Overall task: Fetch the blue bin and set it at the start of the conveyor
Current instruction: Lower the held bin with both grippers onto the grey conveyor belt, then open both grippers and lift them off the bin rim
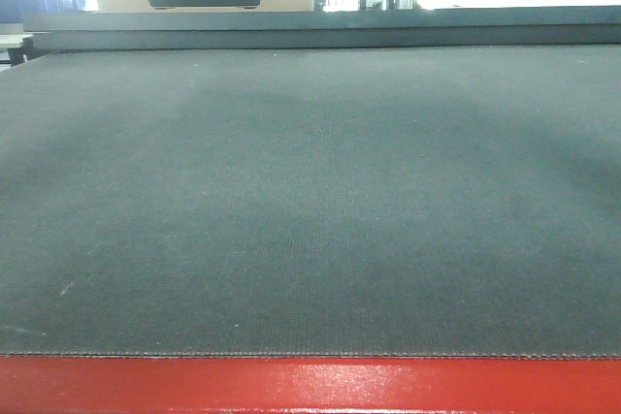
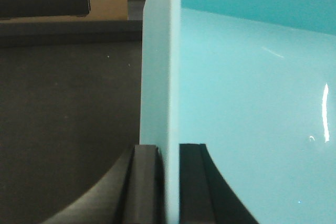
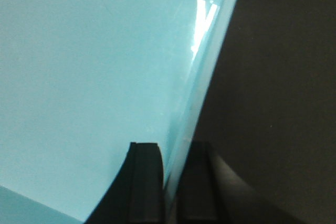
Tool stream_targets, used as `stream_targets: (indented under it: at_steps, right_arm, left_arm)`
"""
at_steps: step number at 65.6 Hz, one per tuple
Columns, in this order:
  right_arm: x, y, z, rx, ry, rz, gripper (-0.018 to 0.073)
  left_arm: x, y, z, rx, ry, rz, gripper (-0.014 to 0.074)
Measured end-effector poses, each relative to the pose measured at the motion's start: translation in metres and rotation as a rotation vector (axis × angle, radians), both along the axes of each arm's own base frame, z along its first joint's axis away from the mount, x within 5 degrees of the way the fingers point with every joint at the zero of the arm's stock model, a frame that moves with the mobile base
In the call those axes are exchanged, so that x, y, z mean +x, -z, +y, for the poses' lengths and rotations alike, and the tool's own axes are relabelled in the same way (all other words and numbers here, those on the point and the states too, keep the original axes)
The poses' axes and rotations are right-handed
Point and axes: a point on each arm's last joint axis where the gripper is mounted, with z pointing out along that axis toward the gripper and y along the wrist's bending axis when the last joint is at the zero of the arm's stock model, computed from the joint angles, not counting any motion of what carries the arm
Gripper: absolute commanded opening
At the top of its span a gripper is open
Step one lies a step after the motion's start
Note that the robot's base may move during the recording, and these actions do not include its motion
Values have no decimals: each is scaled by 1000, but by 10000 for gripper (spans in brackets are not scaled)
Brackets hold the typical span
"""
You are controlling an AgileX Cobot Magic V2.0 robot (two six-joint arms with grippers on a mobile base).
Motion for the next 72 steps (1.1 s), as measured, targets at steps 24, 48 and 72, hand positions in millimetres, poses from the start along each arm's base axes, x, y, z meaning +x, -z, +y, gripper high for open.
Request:
stream_targets:
  at_steps: [24, 48, 72]
  right_arm:
    - [2, 57, 7, 55, -33, 233, -152]
    - [12, 152, 7, 69, 22, 375, -152]
    - [27, 178, 6, 25, 25, 427, 445]
  left_arm:
    - [-9, 60, 5, 120, -23, 363, -111]
    - [-12, 176, -1, 133, 7, 564, -111]
    - [-15, 203, 1, 136, 10, 566, 262]
